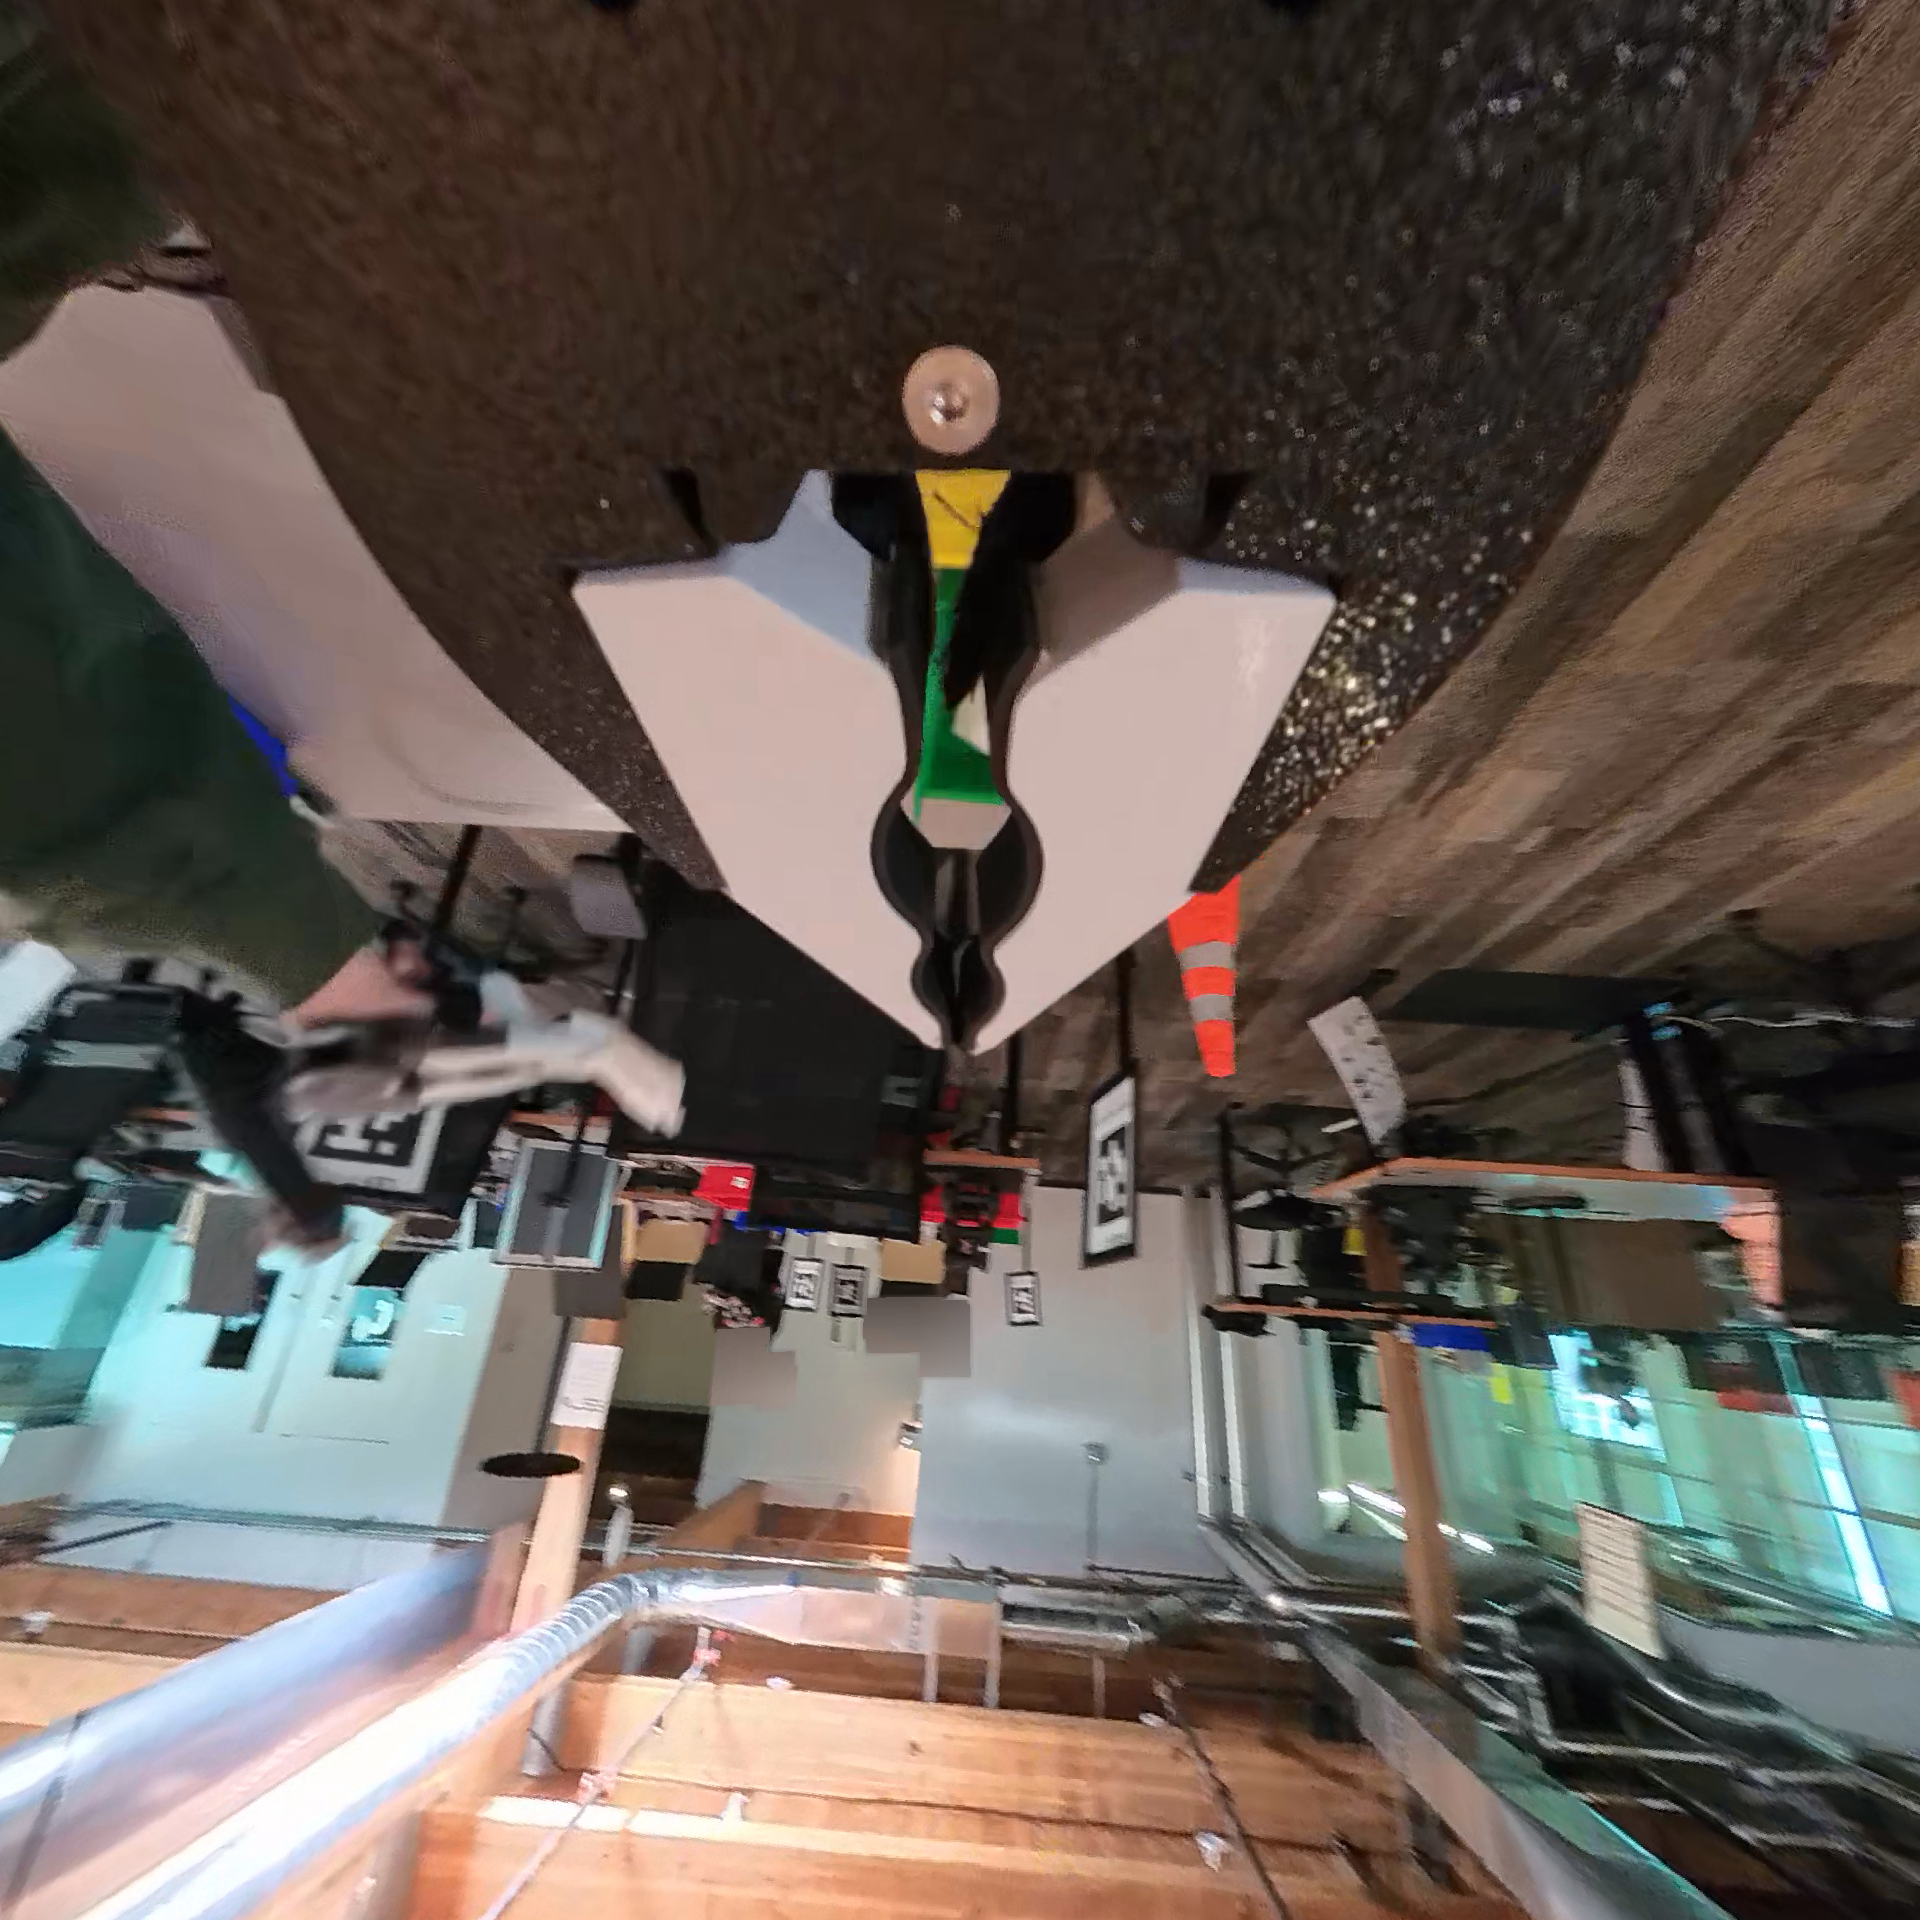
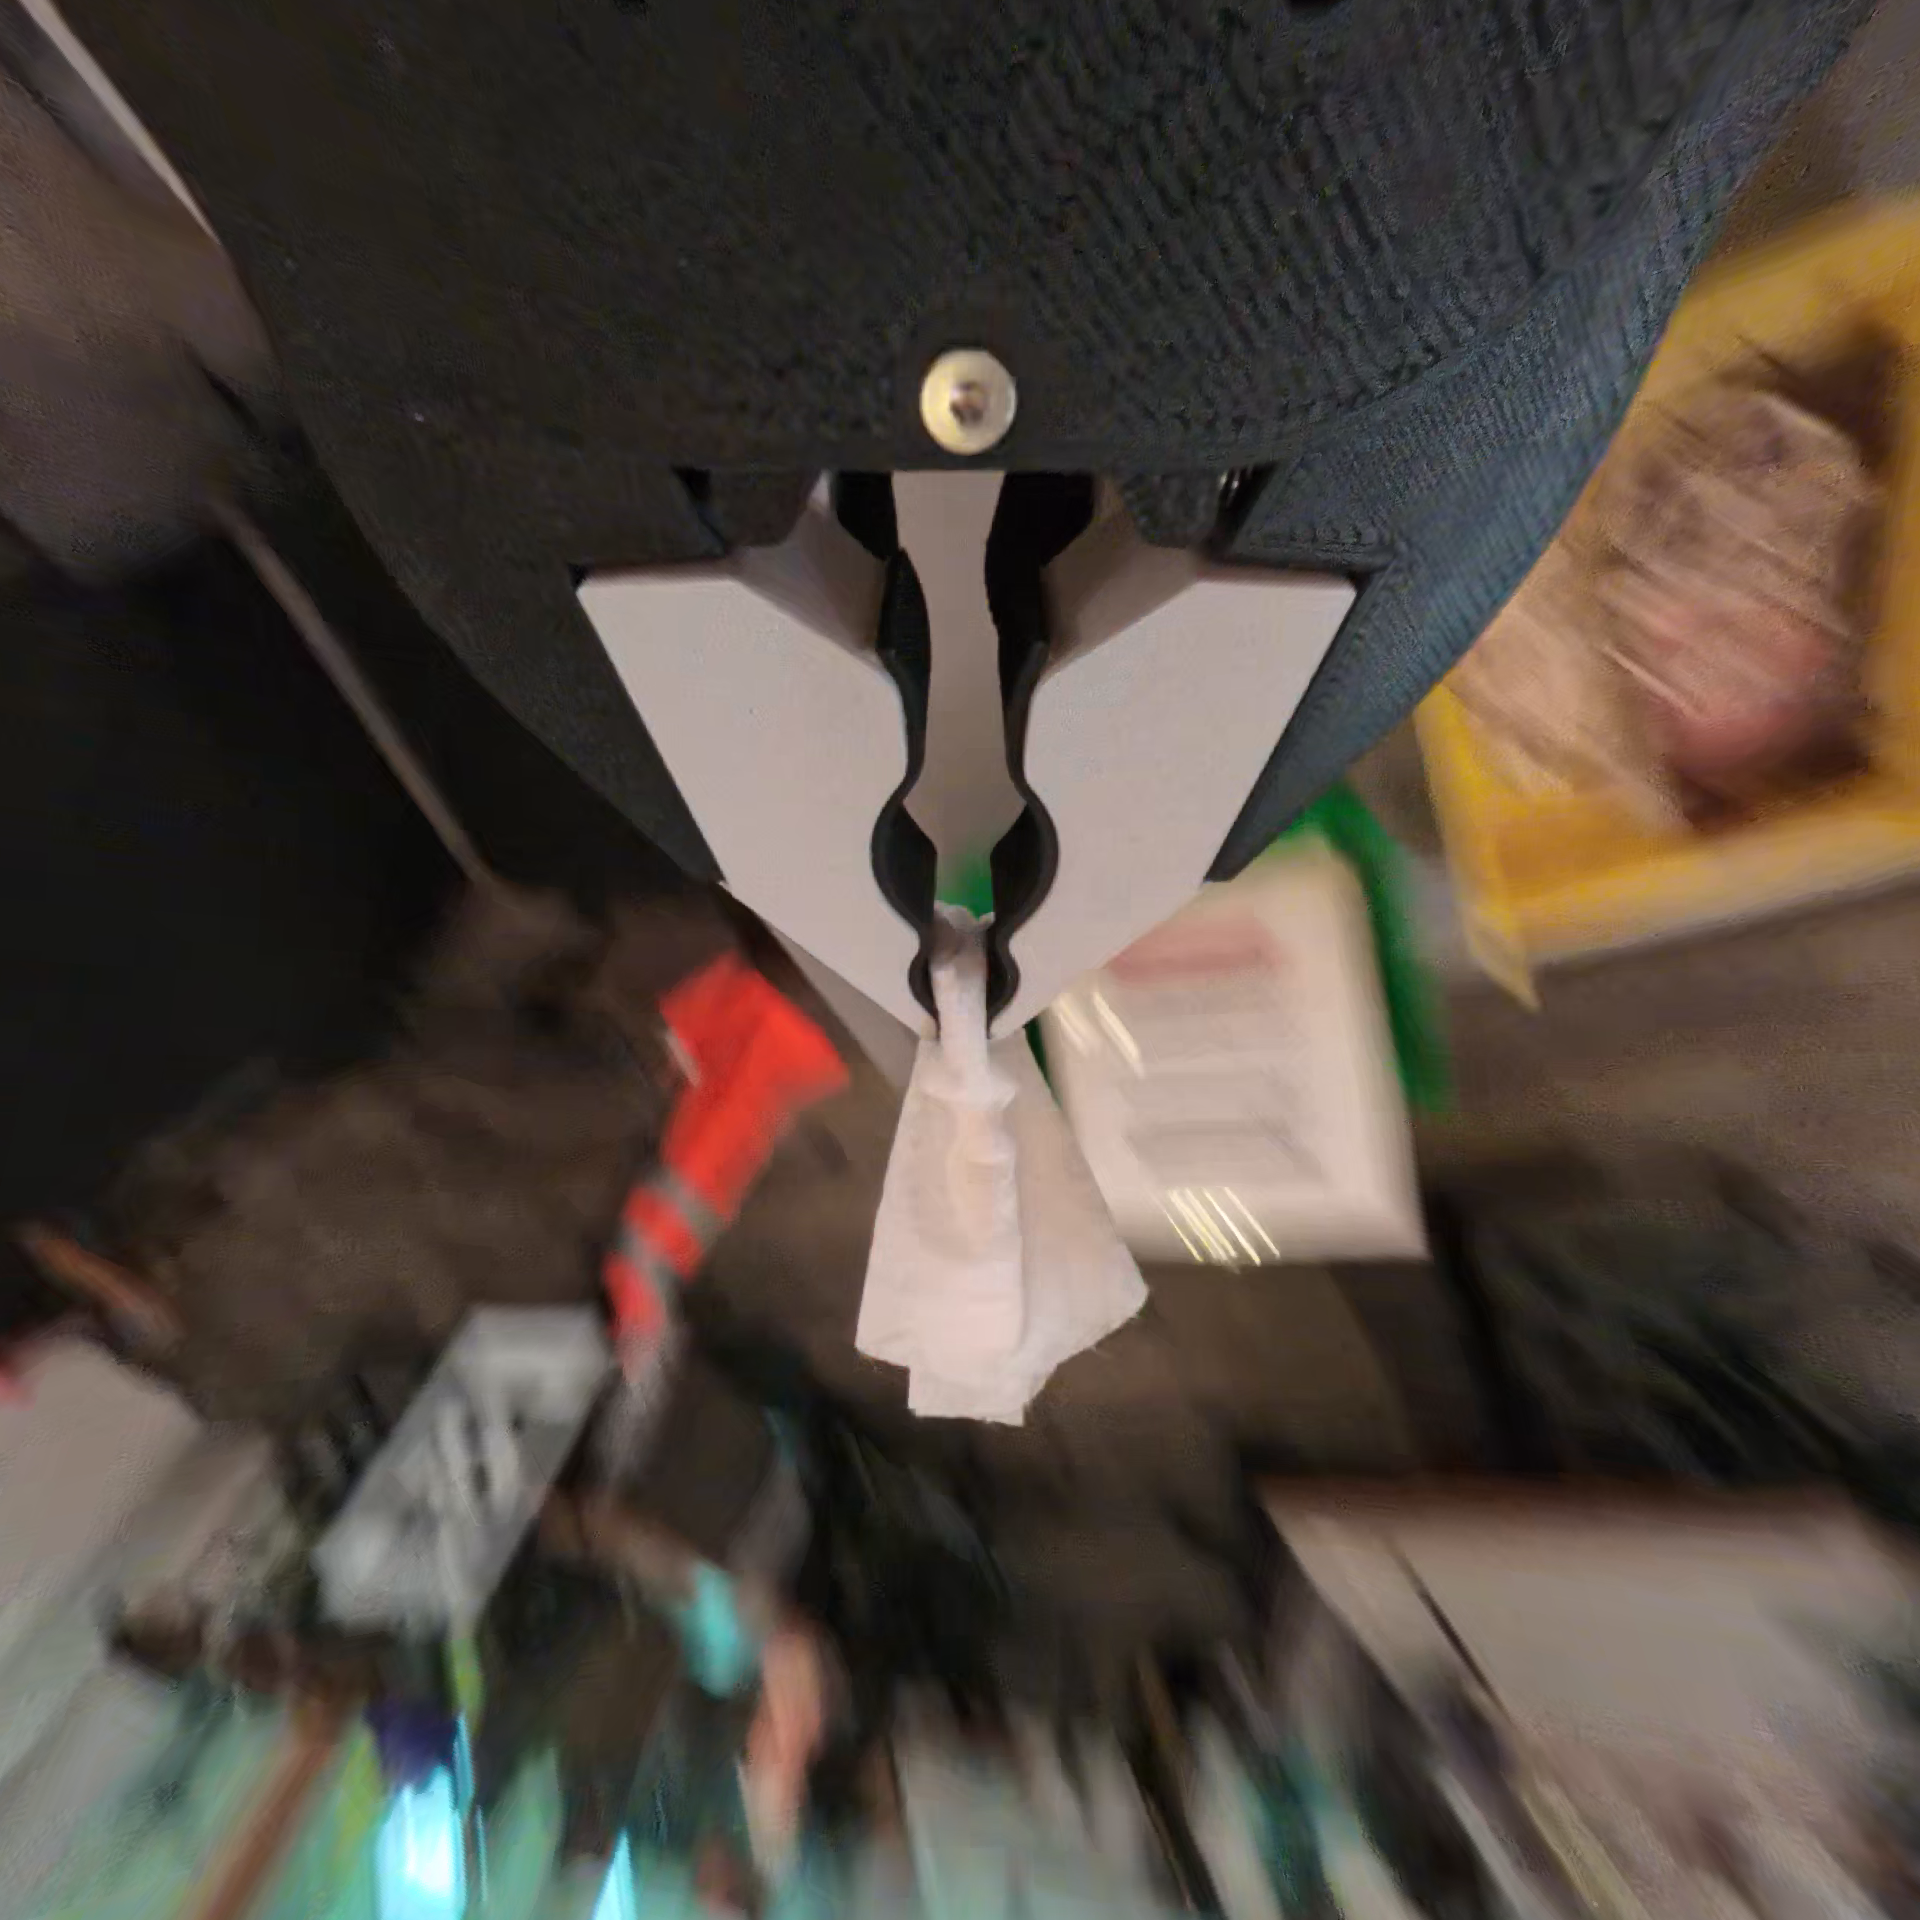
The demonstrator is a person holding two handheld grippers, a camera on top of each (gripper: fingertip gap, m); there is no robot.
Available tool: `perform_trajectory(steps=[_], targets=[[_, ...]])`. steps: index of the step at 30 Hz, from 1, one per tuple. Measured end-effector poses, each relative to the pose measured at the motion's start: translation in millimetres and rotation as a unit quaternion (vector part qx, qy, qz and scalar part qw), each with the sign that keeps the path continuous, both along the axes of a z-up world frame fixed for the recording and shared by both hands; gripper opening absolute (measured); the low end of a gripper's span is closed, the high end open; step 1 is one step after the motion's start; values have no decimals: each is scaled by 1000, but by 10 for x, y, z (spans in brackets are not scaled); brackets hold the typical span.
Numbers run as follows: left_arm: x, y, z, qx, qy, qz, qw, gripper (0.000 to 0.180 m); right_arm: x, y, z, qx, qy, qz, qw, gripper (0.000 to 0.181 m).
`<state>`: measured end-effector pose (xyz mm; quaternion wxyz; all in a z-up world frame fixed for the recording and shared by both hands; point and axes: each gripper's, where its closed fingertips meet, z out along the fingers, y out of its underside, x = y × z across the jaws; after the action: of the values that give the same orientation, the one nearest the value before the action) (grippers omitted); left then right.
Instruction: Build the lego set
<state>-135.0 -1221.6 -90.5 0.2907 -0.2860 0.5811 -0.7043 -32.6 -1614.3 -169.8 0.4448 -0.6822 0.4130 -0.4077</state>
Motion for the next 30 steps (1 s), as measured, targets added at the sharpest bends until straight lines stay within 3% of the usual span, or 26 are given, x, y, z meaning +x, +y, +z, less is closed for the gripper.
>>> perform_trajectory(steps=[2,3,6,8,10,11,14,16,18,20,22,24,27,30], targets=[[-278,487,5,-5,-3,32,999,0,-311,992,913,179,-111,150,966,2],[-452,753,14,-5,-4,49,999,0,-561,1434,1280,283,-137,245,917,2],[-1059,1659,63,6,-9,116,993,0,-1307,2339,1925,518,-125,493,688,1],[-1473,2283,102,11,-5,163,987,0,-1533,2747,2027,610,-85,568,546,2],[-1858,2855,146,12,-4,214,977,0,-1658,3159,2015,655,-43,615,436,2],[-2014,3090,169,10,-6,238,971,0,-1670,3357,1985,668,-28,624,404,2],[-2382,3681,203,-1,-10,289,957,0,-1578,3927,1897,694,11,621,364,3],[-2464,3947,165,1,-8,306,952,0,-1510,4213,1854,692,22,618,372,2],[-2477,4183,98,1,-8,321,947,0,-1416,4438,1831,680,12,606,411,2],[-2445,4440,28,-2,-9,336,942,0,-1149,4769,1817,639,-18,566,520,2],[-2332,4736,-33,-9,-10,350,937,0,-702,4935,1641,558,-65,461,687,2],[-2129,5034,-88,-19,-10,358,934,0,-205,4869,1460,477,-108,327,809,2],[-1585,5459,-187,-21,-7,359,933,0,394,4594,1297,354,-191,144,904,2],[-804,5776,-217,18,-16,347,938,0,878,4459,1091,238,-267,-2,934,2]])
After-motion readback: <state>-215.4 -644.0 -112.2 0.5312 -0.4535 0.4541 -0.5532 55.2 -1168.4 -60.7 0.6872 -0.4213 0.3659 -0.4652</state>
